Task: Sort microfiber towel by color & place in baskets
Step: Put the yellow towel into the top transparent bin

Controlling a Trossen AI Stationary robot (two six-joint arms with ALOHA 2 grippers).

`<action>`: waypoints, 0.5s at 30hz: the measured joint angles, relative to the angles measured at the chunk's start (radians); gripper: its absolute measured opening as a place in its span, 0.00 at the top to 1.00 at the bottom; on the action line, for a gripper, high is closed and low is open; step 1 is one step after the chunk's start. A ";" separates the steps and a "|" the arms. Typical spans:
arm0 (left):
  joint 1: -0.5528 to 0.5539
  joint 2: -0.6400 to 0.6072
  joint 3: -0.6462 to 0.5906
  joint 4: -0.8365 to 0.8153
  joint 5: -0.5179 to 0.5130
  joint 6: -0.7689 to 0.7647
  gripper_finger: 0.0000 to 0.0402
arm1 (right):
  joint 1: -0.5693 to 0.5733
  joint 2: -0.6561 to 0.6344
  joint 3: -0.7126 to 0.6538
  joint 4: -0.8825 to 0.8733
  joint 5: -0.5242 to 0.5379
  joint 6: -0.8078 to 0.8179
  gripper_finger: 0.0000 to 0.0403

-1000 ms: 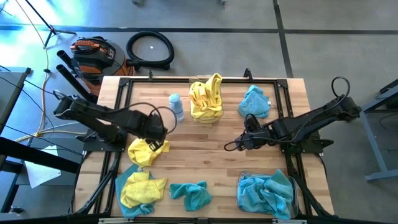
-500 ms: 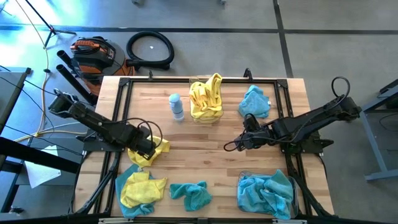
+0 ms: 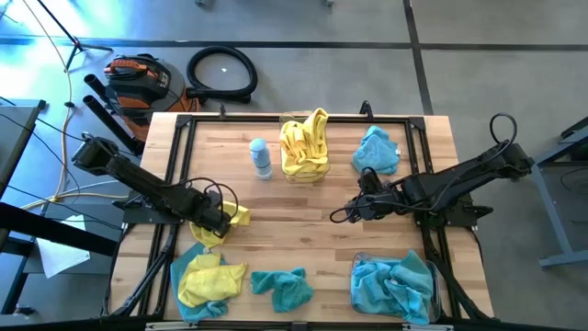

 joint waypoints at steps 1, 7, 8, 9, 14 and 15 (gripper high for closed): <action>0.000 -0.005 0.012 -0.018 -0.003 0.010 0.95 | 0.000 0.000 0.000 -0.001 0.000 0.000 0.66; 0.008 -0.049 0.152 -0.058 -0.078 0.112 0.99 | 0.000 0.000 0.000 0.034 0.009 -0.043 0.66; 0.011 -0.055 0.179 -0.065 -0.092 0.137 0.99 | 0.000 0.000 0.000 0.051 0.021 -0.058 0.66; 0.016 -0.063 0.211 -0.063 -0.102 0.167 0.99 | 0.000 0.000 0.000 0.072 0.036 -0.076 0.66; 0.054 -0.076 0.372 -0.068 -0.153 0.307 1.00 | 0.000 0.000 0.000 0.246 0.140 -0.245 0.66; 0.064 -0.076 0.405 -0.065 -0.161 0.337 1.00 | 0.000 0.000 0.000 0.295 0.156 -0.300 0.66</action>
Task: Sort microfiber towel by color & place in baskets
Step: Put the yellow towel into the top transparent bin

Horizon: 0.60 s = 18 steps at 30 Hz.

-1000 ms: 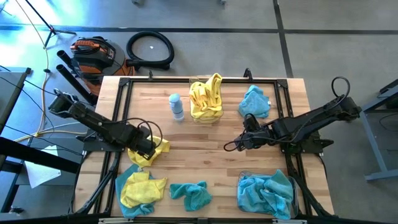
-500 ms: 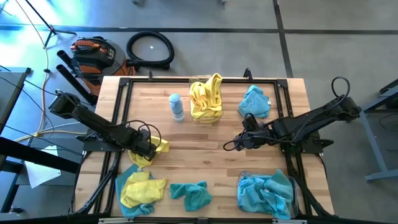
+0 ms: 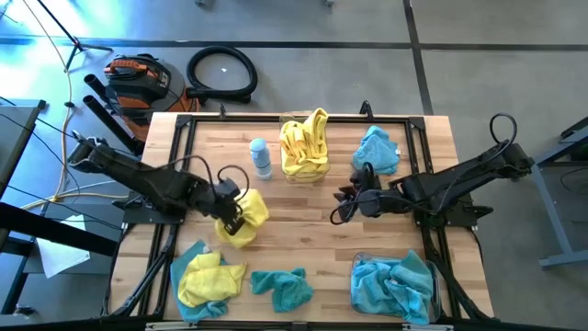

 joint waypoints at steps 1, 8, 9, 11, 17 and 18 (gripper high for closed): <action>0.010 0.001 0.029 0.004 -0.003 0.027 1.00 | 0.000 0.000 0.000 0.053 0.012 -0.068 0.66; 0.092 0.080 0.218 -0.002 0.020 0.221 1.00 | -0.005 0.000 0.000 0.505 -0.006 -0.578 0.58; 0.104 0.100 0.244 -0.003 0.024 0.250 1.00 | -0.008 0.000 0.001 0.558 -0.023 -0.622 0.56; 0.129 0.147 0.301 -0.003 0.036 0.308 1.00 | -0.018 0.000 0.001 0.636 -0.053 -0.695 0.51; 0.196 0.312 0.503 -0.003 0.104 0.486 1.00 | -0.051 0.003 0.001 0.682 -0.121 -0.815 0.35; 0.206 0.340 0.540 -0.004 0.116 0.515 1.00 | -0.053 0.004 0.001 0.682 -0.120 -0.829 0.33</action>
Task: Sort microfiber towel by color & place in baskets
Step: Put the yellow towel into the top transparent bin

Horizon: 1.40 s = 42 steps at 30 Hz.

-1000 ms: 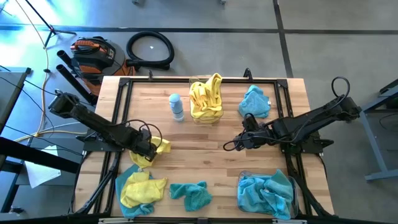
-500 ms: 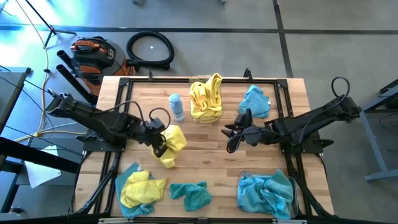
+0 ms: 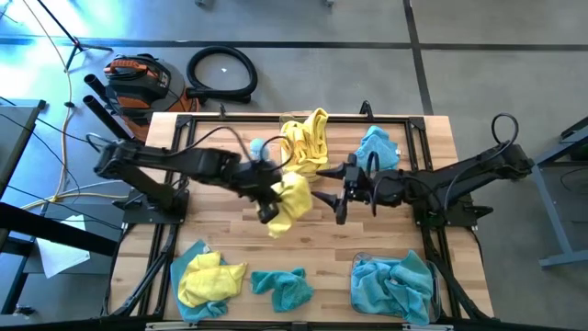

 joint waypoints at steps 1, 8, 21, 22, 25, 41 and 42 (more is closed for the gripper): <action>0.008 0.026 0.037 -0.004 0.009 0.026 1.00 | 0.000 0.003 0.000 0.002 0.000 -0.019 0.32; 0.059 0.183 0.292 -0.017 0.049 0.173 1.00 | -0.003 0.034 0.000 -0.008 0.001 -0.075 0.30; 0.073 0.262 0.478 0.002 0.056 0.269 1.00 | -0.014 0.076 0.001 -0.024 0.047 -0.075 0.38; 0.073 0.261 0.478 0.007 0.056 0.266 0.99 | -0.016 0.076 0.001 -0.023 0.047 -0.075 0.41; 0.073 0.261 0.478 0.015 0.053 0.266 0.97 | -0.018 0.076 0.001 -0.023 0.047 -0.075 0.54; 0.113 0.210 0.480 -0.159 0.031 0.340 0.71 | -0.017 0.077 0.000 -0.073 0.057 0.012 0.89; 0.114 0.197 0.480 -0.184 0.019 0.348 0.70 | -0.017 0.077 0.000 -0.077 0.063 0.012 0.89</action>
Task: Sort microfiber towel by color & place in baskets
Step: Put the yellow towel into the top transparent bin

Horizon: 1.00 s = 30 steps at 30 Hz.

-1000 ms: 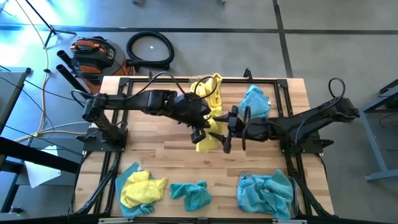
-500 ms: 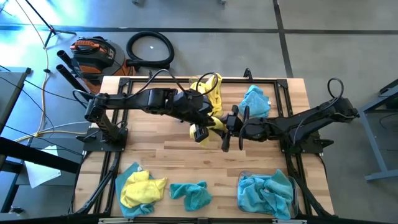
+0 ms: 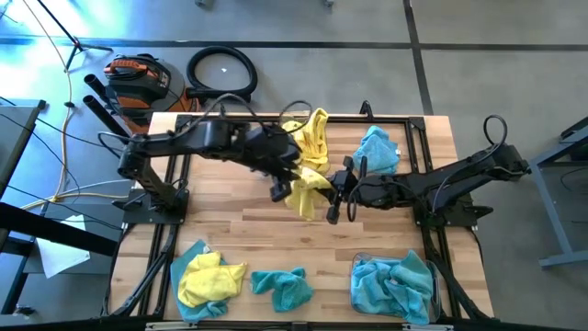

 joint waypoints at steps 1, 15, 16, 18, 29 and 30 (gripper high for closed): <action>0.000 -0.016 -0.001 -0.022 -0.018 0.009 0.70 | 0.000 0.000 0.000 0.000 0.007 0.000 0.89; -0.063 -0.569 -0.555 0.174 -0.183 -0.034 0.70 | -0.125 -0.012 0.143 -0.145 0.123 0.023 0.98; -0.063 -0.620 -0.611 0.206 -0.184 -0.041 0.70 | -0.148 -0.008 0.171 -0.190 0.120 0.034 0.98; -0.063 -0.710 -0.720 0.279 -0.187 -0.041 0.70 | -0.200 0.006 0.236 -0.287 0.100 0.059 0.98; -0.059 -1.076 -1.119 0.521 -0.220 -0.027 0.70 | -0.471 0.315 0.565 -0.738 -0.147 0.271 0.99; -0.059 -1.093 -1.136 0.535 -0.220 -0.029 0.70 | -0.487 0.354 0.595 -0.756 -0.173 0.274 0.99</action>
